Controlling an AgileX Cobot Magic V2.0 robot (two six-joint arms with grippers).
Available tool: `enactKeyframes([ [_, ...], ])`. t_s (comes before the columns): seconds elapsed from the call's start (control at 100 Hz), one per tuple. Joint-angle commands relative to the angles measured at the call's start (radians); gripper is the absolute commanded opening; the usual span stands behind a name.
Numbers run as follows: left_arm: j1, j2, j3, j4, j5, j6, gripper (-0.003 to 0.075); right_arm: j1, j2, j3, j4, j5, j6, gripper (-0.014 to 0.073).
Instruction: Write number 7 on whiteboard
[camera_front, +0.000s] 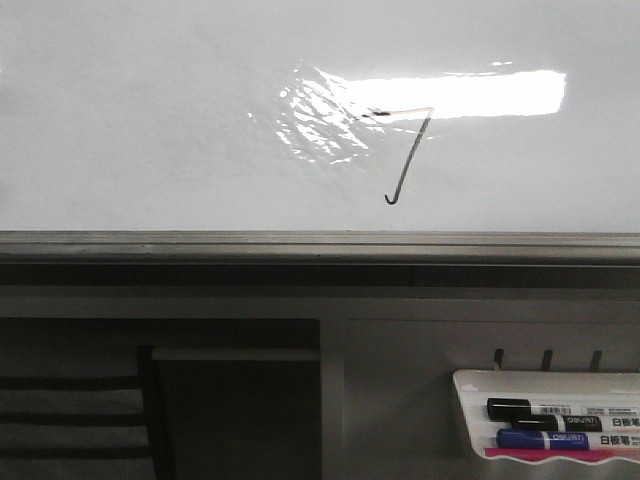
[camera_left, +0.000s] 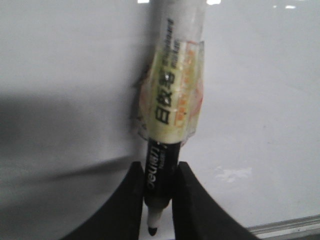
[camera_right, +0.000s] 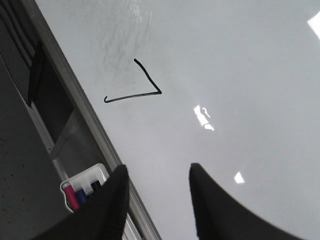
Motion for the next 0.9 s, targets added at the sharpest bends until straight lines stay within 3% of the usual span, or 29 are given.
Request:
enactKeyframes([
  [0.0,0.002,-0.004,-0.034,-0.03,-0.067,-0.01,-0.002,-0.007,-0.005,-0.025,0.008,-0.074,0.0,0.026],
  [0.41,0.002,0.011,-0.034,-0.031,-0.048,-0.01,-0.0013,-0.007,-0.005,-0.025,0.008,-0.074,0.0,0.026],
  [0.49,0.002,0.011,-0.034,-0.031,-0.044,-0.001,0.0048,-0.007,-0.005,-0.025,0.008,-0.074,0.0,0.026],
  [0.67,0.002,0.007,-0.034,-0.031,-0.03,-0.001,0.0306,-0.007,-0.005,-0.025,0.003,-0.074,0.0,0.026],
  [0.74,0.002,-0.005,-0.037,-0.031,-0.025,-0.001,0.0339,-0.007,-0.005,-0.025,0.002,-0.07,0.0,0.026],
  [0.89,0.002,-0.059,-0.037,-0.031,0.008,-0.001,0.0335,-0.007,-0.013,-0.025,0.001,-0.055,0.008,0.026],
])
